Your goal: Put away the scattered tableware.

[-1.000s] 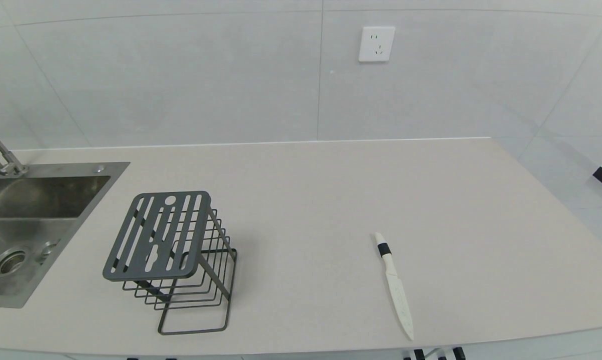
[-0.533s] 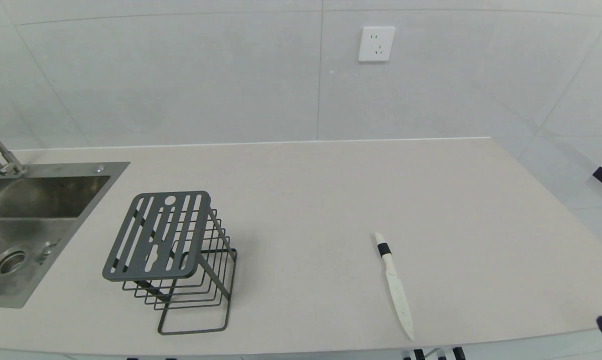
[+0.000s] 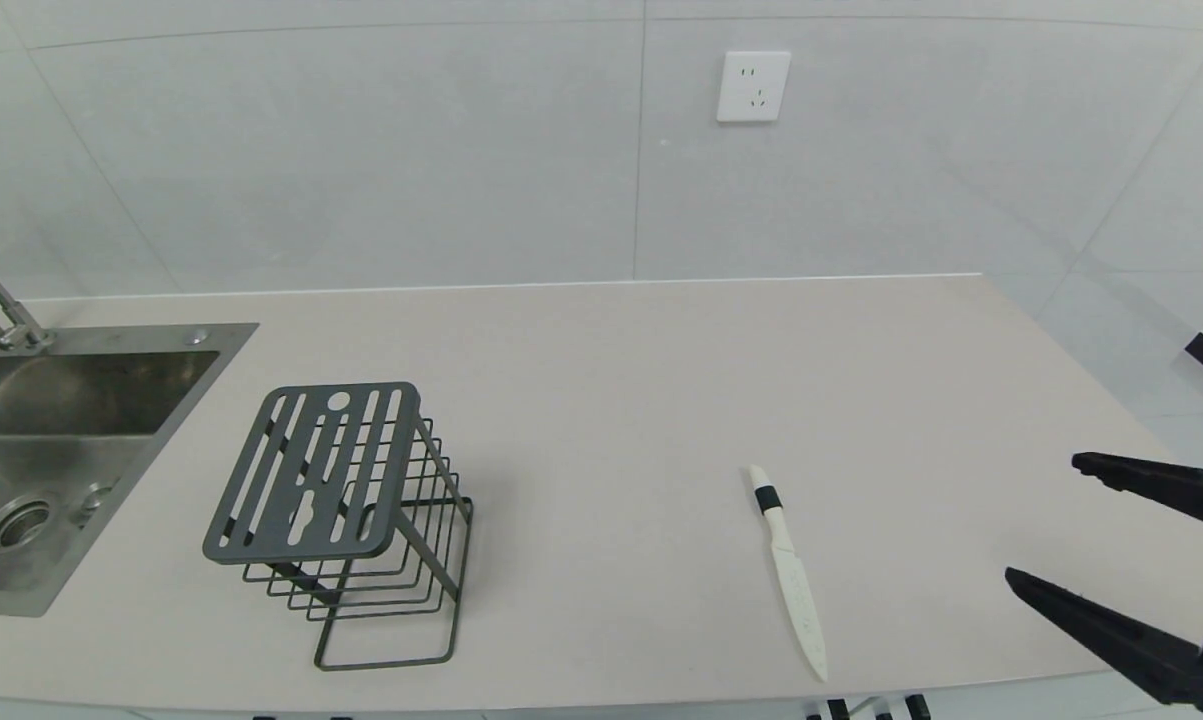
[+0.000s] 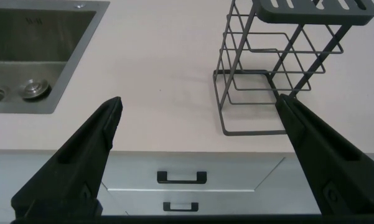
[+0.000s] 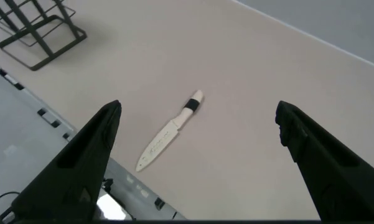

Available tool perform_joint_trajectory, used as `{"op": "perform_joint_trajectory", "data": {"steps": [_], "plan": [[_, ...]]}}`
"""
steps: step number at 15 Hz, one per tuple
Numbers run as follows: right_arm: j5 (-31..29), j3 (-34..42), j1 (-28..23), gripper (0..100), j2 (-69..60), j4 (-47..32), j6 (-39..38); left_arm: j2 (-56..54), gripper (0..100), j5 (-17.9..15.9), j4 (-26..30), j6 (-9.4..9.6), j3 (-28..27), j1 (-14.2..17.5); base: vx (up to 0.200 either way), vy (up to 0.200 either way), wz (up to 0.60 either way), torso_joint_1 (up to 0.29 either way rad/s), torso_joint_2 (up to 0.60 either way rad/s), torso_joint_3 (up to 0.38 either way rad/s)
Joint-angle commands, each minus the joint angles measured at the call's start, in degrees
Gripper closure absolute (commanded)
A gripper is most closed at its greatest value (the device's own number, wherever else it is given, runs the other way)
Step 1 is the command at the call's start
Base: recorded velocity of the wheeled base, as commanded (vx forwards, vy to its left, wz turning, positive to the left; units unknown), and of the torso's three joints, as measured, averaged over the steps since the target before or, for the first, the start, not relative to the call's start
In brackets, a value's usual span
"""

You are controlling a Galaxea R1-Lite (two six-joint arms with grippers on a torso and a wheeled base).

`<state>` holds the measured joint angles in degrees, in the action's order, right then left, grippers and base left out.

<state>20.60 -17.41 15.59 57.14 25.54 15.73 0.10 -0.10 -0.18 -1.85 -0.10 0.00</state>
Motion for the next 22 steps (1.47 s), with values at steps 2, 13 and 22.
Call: {"op": "perform_joint_trajectory", "data": {"steps": [2,13,22], "plan": [[0.1,-1.7,2.9,0,7.3,0.0,-0.1,0.1,0,0.0,0.0,-0.08,0.0,0.0,0.0,0.0,0.0,0.0,0.0,0.0],[-8.2,-6.4,17.5,0,23.0,0.6,-21.5,0.1,0,-0.1,0.0,-0.08,0.0,0.0,0.0,0.0,0.0,0.0,0.0,0.0],[-16.1,-8.3,23.1,0,29.9,0.1,-26.2,0.1,0,-0.1,-0.1,-0.08,0.0,0.0,0.0,0.0,0.0,0.0,0.0,0.0]]}}
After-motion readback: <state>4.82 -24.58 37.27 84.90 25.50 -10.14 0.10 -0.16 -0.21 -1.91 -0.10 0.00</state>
